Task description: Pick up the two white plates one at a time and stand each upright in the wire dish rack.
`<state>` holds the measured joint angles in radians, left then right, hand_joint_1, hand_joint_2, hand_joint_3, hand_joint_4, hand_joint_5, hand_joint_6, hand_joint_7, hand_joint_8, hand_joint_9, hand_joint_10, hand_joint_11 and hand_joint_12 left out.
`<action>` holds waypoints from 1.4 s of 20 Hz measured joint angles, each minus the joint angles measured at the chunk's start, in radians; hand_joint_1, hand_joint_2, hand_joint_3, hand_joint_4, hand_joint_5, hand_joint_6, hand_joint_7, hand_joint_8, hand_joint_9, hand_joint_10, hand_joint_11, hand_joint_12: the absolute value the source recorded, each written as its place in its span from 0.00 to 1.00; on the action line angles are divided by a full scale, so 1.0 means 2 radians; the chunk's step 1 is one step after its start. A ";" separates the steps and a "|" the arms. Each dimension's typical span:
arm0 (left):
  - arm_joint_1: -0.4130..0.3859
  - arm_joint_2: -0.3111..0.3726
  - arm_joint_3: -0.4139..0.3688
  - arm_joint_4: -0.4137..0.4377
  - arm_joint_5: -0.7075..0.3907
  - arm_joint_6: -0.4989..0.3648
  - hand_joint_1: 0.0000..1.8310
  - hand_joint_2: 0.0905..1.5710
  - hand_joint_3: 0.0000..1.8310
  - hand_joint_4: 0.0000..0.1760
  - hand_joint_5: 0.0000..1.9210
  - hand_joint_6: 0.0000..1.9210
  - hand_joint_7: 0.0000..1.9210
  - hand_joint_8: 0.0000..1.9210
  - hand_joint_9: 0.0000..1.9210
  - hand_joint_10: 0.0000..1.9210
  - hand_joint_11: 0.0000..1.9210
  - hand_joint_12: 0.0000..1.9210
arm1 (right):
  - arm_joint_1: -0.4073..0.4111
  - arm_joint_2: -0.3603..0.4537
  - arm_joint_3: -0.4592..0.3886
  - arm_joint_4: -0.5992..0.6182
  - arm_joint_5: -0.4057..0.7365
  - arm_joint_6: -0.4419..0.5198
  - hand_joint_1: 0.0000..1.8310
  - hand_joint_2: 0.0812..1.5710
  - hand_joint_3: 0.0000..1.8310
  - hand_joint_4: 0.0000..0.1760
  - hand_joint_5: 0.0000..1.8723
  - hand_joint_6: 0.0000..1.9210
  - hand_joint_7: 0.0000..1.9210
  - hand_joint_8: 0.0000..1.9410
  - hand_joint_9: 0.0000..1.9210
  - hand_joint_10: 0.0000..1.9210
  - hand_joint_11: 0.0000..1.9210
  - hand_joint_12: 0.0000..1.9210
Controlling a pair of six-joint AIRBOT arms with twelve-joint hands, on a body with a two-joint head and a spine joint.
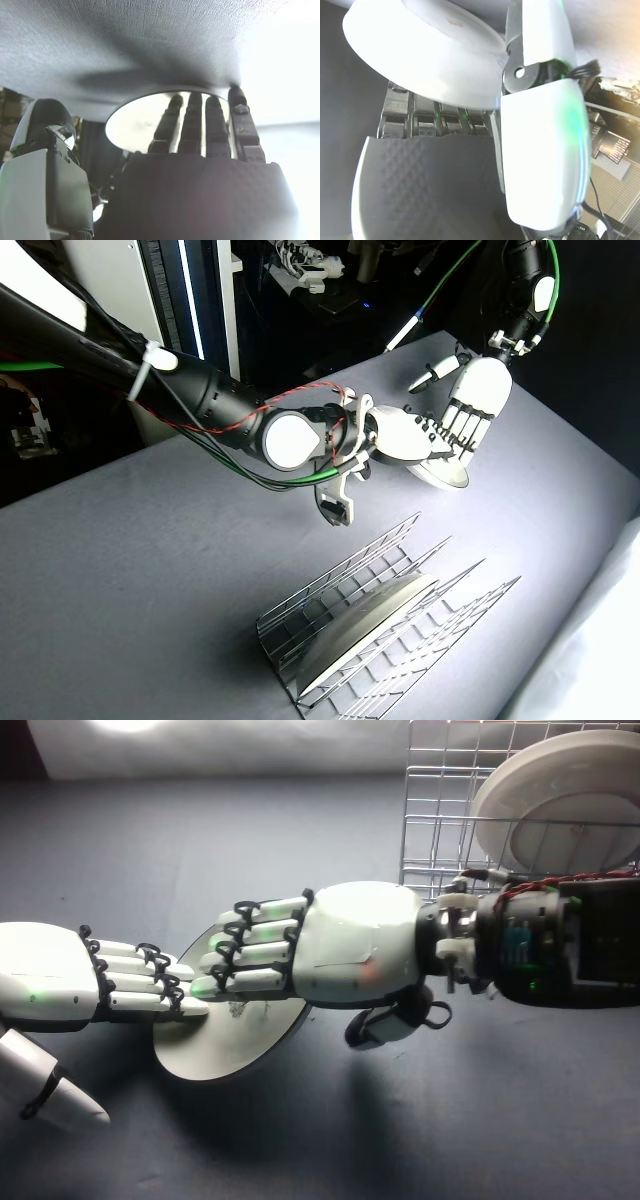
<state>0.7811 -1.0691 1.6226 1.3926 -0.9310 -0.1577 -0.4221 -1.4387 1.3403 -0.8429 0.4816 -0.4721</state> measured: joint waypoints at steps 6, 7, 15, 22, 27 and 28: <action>0.000 0.000 0.000 0.000 0.000 0.000 0.00 0.64 0.00 0.00 0.01 0.00 0.00 0.00 0.00 0.00 0.00 0.00 | -0.003 -0.023 0.019 0.000 0.002 0.000 0.74 0.61 0.00 0.00 0.15 0.01 0.12 0.01 0.12 0.01 0.00 0.49; 0.000 0.000 0.000 0.000 0.000 0.000 0.00 0.65 0.00 0.00 0.00 0.00 0.00 0.00 0.00 0.00 0.00 0.00 | -0.003 -0.026 0.022 0.000 0.002 0.000 0.74 0.61 0.00 0.00 0.18 0.01 0.15 0.01 0.15 0.02 0.00 0.53; -0.002 0.000 0.000 0.002 0.000 -0.001 0.00 0.65 0.00 0.00 0.00 0.00 0.00 0.00 0.00 0.00 0.00 0.00 | -0.003 -0.038 0.035 0.006 0.018 0.000 0.75 0.67 0.00 0.00 0.44 0.01 0.44 0.01 0.45 0.03 0.19 0.62; -0.002 -0.001 0.002 0.003 -0.002 -0.001 0.00 0.65 0.00 0.00 0.01 0.00 0.00 0.00 0.00 0.00 0.00 0.00 | -0.003 -0.038 0.036 0.008 0.035 -0.008 0.76 0.65 0.00 0.00 0.56 0.42 0.58 0.37 0.54 0.52 0.48 0.59; -0.024 0.000 0.002 0.027 0.000 -0.012 0.00 0.65 0.00 0.00 0.00 0.00 0.00 0.00 0.00 0.00 0.00 0.00 | -0.003 -0.036 0.036 0.007 0.041 -0.009 0.76 0.66 0.00 0.00 0.55 0.47 0.57 0.37 0.53 0.53 0.47 0.55; -0.034 0.000 0.002 0.033 0.000 -0.013 0.00 0.65 0.00 0.00 0.00 0.00 0.00 0.00 0.00 0.00 0.00 0.00 | -0.003 -0.036 0.036 0.006 0.043 -0.009 0.76 0.66 0.00 0.00 0.55 0.47 0.57 0.37 0.53 0.53 0.47 0.55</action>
<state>0.7128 -1.0691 1.6257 1.4593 -0.9302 -0.1844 -0.4282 -1.5105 1.4117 -0.8299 0.5674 -0.4896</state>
